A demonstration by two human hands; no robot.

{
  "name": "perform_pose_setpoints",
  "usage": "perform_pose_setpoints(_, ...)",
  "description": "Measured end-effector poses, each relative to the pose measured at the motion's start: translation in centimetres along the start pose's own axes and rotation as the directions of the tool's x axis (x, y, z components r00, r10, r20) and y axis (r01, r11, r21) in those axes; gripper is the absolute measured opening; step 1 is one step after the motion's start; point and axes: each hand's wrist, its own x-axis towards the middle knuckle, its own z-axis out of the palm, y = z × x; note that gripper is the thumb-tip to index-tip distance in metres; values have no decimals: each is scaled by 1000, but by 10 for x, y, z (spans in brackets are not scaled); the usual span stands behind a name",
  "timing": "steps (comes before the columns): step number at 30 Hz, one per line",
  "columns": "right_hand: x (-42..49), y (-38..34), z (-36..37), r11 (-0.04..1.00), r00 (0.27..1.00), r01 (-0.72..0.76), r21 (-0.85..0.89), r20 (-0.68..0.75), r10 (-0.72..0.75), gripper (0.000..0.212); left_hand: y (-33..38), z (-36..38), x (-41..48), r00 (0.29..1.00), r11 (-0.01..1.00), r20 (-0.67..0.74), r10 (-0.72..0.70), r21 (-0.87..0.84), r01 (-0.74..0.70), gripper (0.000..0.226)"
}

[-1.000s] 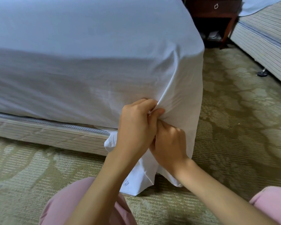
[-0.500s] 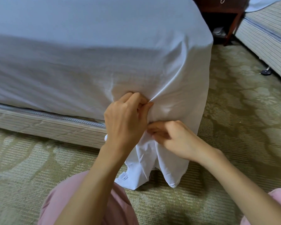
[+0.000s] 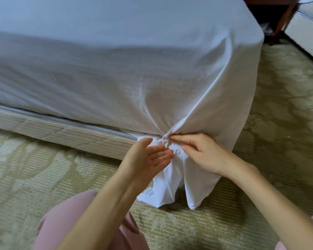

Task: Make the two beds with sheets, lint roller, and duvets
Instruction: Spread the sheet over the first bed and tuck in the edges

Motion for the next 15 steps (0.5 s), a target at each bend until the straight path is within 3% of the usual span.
perform_pose_setpoints(4, 0, -1, 3, 1000, 1000, 5, 13, -2, -5, 45, 5, 5, 2, 988, 973, -61, 143, 189, -130, 34)
perform_pose_setpoints(8, -2, 0, 6, 1000, 1000, 4, 19, -21, -3, 45, 14, 7, 4, 996, 995, -2, 91, 45, -91, 39)
perform_pose_setpoints(12, -4, -2, 7, 1000, 999, 27, 16, -43, -26, 48, 19, 8, 4, 995, 986, 56, 83, 142, -90, 46)
perform_pose_setpoints(15, -10, -1, 6, 998, 1000, 1, 62, 6, -1, 50, 23, 11, 2, 991, 997, 104, 81, -24, -79, 66)
